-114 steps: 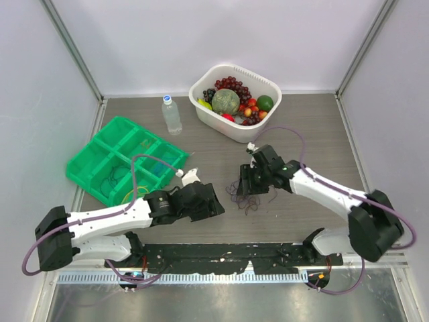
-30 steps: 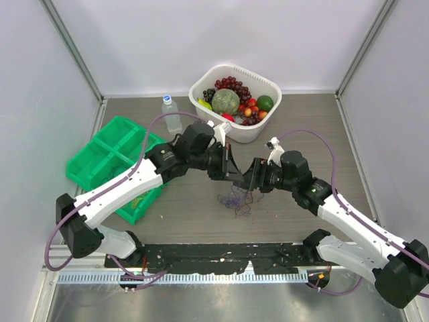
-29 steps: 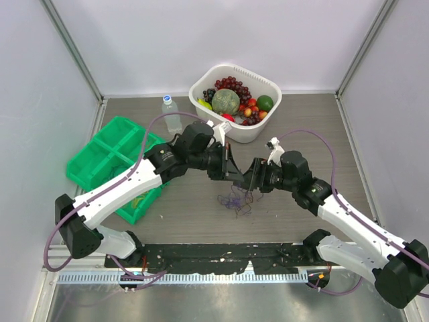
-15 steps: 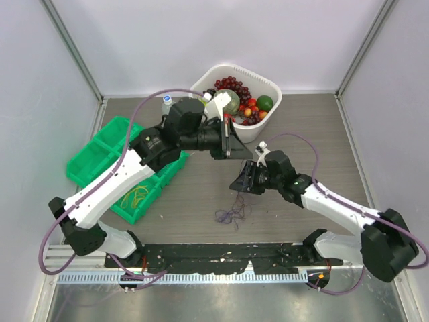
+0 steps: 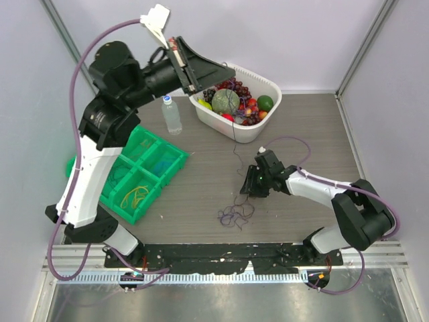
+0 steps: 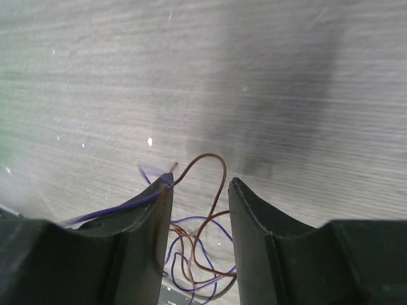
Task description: Untangle the cables
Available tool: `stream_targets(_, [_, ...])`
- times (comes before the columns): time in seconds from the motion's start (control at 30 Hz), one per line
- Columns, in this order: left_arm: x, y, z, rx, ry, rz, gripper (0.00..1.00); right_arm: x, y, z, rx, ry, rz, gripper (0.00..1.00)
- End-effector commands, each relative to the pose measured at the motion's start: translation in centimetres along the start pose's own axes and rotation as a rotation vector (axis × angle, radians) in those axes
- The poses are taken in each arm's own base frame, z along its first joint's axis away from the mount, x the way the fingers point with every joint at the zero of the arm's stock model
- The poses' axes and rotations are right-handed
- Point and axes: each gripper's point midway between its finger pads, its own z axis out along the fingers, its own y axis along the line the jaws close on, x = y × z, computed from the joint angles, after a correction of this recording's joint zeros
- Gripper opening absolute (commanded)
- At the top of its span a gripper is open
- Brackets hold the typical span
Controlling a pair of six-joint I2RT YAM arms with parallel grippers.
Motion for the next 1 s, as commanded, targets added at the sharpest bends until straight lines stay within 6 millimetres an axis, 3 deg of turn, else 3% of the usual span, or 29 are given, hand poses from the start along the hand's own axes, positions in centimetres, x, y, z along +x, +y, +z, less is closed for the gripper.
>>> stream_targets(0.0, [-4.1, -3.9, -2.2, 0.123, -0.141, -0.002, 0.00, -4.1, -1.4, -2.2, 0.113, -0.141, -0.049, 0.46])
stream_targets(0.13, [-6.6, -5.6, -4.0, 0.173, -0.217, 0.008, 0.00, -5.4, -3.1, -3.4, 0.159, -0.176, -0.043, 0.50])
stream_targets(0.17, [-7.3, -6.2, -4.6, 0.188, -0.237, 0.013, 0.00, -5.9, -4.6, -3.6, 0.215, -0.188, -0.026, 0.53])
stream_targets(0.33, [-10.2, -9.3, -6.8, 0.285, -0.328, -0.003, 0.00, -6.3, -7.6, -4.1, 0.313, -0.155, -0.001, 0.61])
stream_targets(0.5, [-12.9, -12.2, -9.1, 0.423, -0.407, -0.041, 0.00, -7.8, -8.0, -5.0, 0.370, -0.194, -0.026, 0.67])
stream_targets(0.63, [-14.7, -13.3, -9.8, 0.521, -0.428, -0.125, 0.00, -8.8, -7.8, -5.2, 0.379, -0.205, -0.041, 0.68])
stream_targets(0.7, [-14.9, -13.6, -9.8, 0.560, -0.419, -0.154, 0.00, -9.0, -6.8, -5.0, 0.331, -0.199, -0.062, 0.68])
stream_targets(0.8, [-14.9, -13.1, -9.5, 0.556, -0.398, -0.180, 0.00, -8.5, -2.8, -5.4, 0.130, -0.209, -0.145, 0.68])
stream_targets(0.97, [-14.6, -12.0, -9.3, 0.511, -0.394, -0.173, 0.00, -7.7, 2.9, -9.4, -0.113, -0.307, -0.278, 0.69])
